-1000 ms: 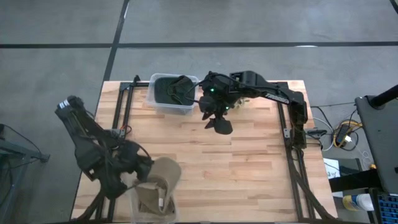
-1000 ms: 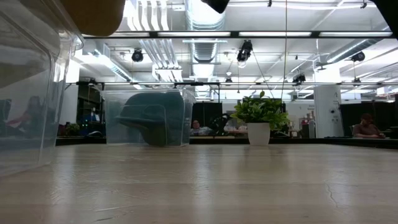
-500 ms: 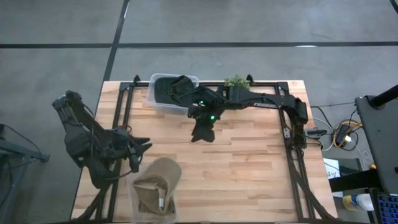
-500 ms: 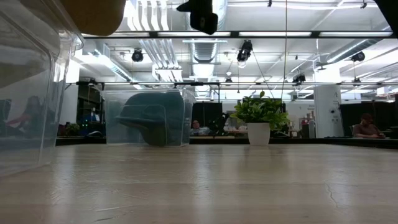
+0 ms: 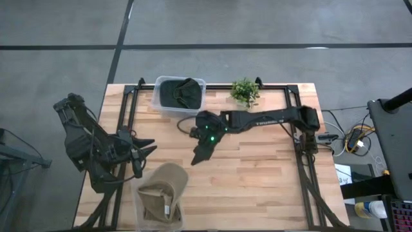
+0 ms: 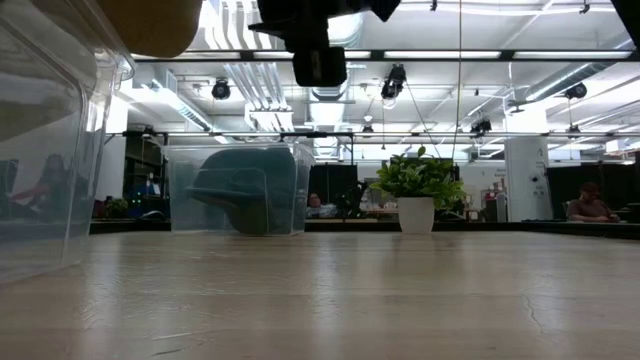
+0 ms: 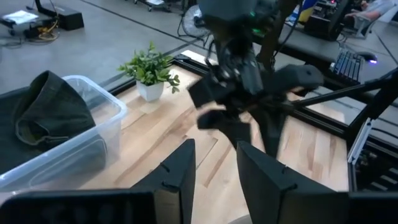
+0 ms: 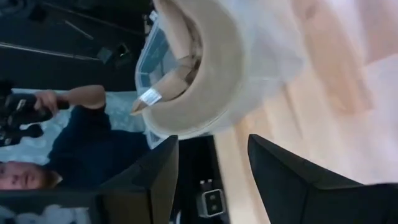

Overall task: Pick & Place hat
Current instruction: Put the brown cap in the bottom transparent bin

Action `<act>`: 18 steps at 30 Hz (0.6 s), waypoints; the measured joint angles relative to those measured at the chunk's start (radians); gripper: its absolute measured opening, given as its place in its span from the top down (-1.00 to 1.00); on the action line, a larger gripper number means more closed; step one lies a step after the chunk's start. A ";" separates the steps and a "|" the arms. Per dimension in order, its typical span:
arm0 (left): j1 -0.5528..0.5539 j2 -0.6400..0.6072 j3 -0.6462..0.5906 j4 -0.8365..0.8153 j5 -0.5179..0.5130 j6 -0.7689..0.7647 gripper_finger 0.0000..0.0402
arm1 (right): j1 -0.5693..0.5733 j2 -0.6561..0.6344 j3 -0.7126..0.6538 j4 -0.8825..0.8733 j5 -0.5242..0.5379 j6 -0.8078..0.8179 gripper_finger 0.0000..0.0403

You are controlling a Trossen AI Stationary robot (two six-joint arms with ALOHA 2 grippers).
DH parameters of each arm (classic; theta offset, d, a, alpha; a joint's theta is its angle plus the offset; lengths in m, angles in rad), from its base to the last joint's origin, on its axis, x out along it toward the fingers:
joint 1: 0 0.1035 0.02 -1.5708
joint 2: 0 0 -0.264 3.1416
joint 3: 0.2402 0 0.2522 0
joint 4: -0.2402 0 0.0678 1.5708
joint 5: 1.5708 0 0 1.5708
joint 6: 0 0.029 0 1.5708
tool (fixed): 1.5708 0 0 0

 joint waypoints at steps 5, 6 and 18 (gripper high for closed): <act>0.000 -0.002 0.000 0.000 -0.001 0.022 0.45 | 0.041 0.000 -0.068 0.192 0.019 0.126 0.07; 0.000 -0.002 0.000 0.000 -0.001 0.022 0.45 | 0.048 0.000 -0.078 0.215 0.027 0.150 0.07; 0.000 0.000 -0.001 0.000 -0.003 0.035 0.45 | 0.112 0.000 -0.109 0.243 0.124 0.223 0.07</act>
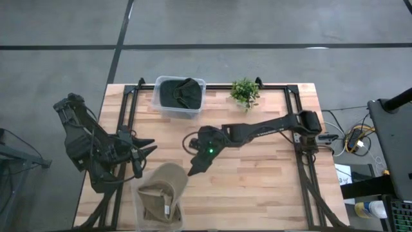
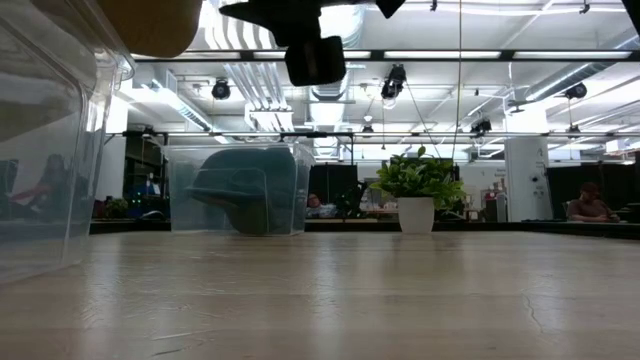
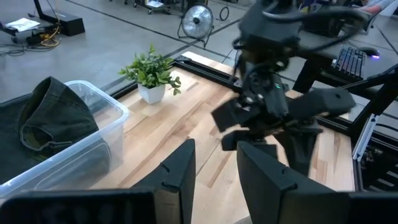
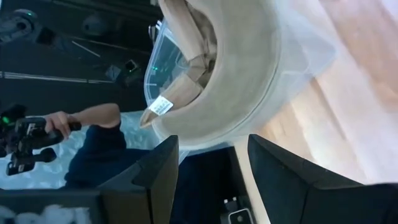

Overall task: Pick & Place hat
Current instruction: Put the brown cap in the bottom transparent bin

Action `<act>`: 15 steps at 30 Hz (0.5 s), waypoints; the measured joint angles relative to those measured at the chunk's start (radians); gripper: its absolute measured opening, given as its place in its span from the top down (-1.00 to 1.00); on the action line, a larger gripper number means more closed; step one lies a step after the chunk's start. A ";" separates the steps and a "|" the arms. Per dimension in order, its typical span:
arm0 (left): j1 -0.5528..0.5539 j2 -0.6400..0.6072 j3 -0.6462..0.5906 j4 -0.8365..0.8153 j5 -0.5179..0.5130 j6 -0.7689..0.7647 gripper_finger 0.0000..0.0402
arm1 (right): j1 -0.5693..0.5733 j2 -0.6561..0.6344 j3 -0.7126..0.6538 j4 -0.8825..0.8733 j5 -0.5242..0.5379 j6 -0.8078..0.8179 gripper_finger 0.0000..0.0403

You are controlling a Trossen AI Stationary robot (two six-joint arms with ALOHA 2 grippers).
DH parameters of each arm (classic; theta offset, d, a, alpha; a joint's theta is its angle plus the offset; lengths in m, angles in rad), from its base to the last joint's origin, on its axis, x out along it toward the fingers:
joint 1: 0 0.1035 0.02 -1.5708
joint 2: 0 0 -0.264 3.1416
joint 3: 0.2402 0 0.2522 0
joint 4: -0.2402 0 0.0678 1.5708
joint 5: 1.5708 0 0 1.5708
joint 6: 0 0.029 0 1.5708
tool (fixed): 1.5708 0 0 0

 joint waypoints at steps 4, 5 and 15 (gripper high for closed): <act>0.000 0.000 -0.001 0.000 -0.001 0.002 0.45 | 0.028 0.003 -0.004 -0.001 0.039 0.036 0.07; 0.000 0.000 -0.001 0.000 -0.001 0.008 0.45 | 0.034 0.008 -0.004 0.004 0.042 0.046 0.07; 0.000 0.000 -0.001 0.000 -0.001 0.030 0.45 | 0.048 0.069 -0.006 0.144 0.048 0.139 0.10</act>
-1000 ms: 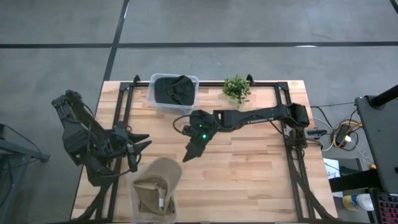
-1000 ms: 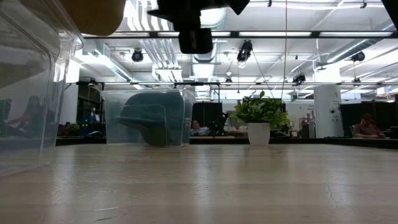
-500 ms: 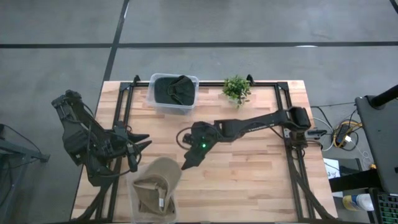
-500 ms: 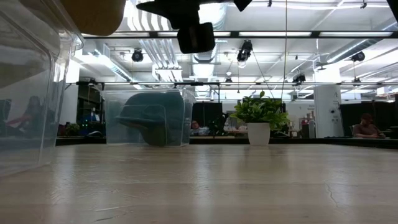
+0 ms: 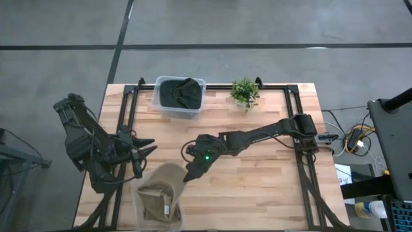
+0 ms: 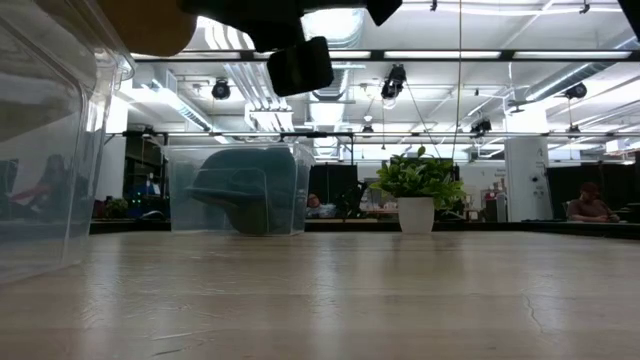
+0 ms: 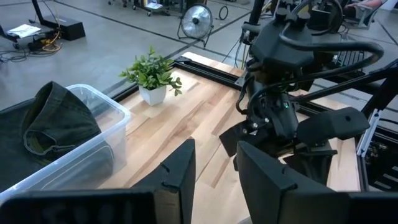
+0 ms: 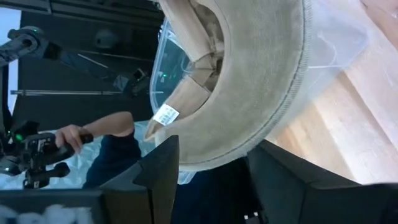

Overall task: Pick & Place hat
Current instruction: Put the brown cap in the bottom transparent bin

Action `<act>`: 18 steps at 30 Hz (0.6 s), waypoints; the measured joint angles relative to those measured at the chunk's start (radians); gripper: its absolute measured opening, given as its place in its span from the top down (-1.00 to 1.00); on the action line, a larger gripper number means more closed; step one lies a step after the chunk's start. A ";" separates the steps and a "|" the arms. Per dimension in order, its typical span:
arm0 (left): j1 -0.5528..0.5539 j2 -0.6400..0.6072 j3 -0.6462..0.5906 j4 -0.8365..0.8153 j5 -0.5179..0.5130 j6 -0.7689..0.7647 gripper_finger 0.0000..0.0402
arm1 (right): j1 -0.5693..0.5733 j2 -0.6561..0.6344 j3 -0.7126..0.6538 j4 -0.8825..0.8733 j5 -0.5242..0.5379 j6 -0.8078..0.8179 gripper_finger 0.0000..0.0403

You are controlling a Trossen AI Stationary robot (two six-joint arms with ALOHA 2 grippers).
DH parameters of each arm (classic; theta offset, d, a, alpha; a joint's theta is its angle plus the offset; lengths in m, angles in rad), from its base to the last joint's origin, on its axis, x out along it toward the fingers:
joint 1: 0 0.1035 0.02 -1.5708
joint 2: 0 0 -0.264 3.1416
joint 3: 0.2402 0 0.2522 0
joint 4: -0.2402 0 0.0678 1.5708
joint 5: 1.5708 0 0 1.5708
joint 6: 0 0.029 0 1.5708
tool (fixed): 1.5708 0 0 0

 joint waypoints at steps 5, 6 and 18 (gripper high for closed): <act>0.000 0.000 0.000 0.000 0.000 0.012 0.45 | 0.000 -0.005 0.000 -0.006 0.012 -0.028 0.30; 0.000 0.000 0.000 0.000 0.000 0.015 0.45 | 0.000 -0.007 0.000 -0.009 0.010 -0.035 0.38; 0.000 0.000 -0.002 0.000 0.000 0.031 0.45 | -0.038 -0.008 0.021 -0.058 -0.063 -0.191 0.94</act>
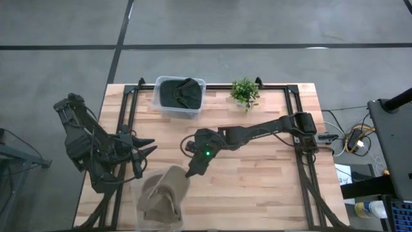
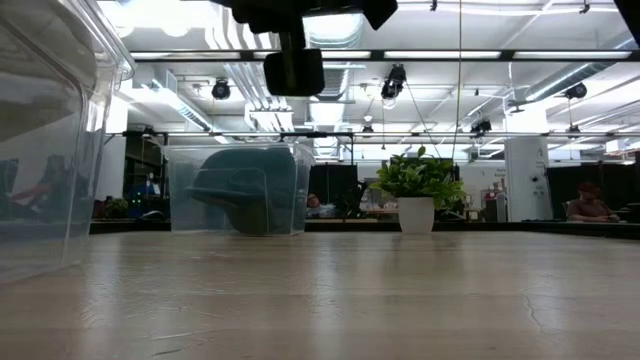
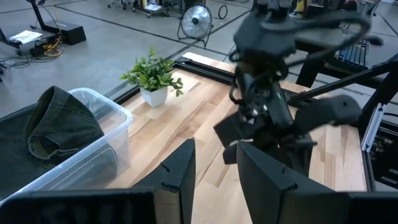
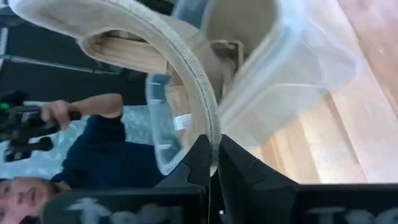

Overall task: Pick & Place hat
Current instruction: Put the brown cap in the bottom transparent bin

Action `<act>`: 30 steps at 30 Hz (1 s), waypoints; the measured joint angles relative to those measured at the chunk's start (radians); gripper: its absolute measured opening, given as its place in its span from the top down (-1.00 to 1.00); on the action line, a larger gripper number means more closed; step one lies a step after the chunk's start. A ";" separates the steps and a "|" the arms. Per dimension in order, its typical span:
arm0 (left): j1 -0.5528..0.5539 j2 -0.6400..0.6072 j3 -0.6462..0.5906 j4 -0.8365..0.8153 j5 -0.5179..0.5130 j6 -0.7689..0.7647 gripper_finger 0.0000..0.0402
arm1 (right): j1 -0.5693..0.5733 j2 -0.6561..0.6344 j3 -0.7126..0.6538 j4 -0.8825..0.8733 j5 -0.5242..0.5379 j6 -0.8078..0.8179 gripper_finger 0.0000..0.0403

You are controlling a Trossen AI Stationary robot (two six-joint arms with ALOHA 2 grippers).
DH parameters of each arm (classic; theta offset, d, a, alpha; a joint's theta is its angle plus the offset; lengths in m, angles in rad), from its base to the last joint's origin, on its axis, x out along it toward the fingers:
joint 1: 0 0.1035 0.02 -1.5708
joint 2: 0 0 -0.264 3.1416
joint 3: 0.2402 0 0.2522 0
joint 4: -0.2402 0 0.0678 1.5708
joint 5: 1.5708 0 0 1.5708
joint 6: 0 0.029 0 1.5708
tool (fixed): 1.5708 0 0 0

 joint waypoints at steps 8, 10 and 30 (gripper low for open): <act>0.000 0.000 0.000 0.000 0.000 0.000 0.45 | -0.050 0.003 0.174 -0.308 -0.111 -0.089 0.94; 0.000 0.000 0.000 0.000 0.000 0.000 0.45 | -0.060 0.004 0.227 -0.416 -0.109 -0.125 0.94; 0.000 0.000 -0.004 0.000 0.004 -0.021 0.45 | -0.038 0.050 0.322 -0.426 -0.159 -0.106 0.94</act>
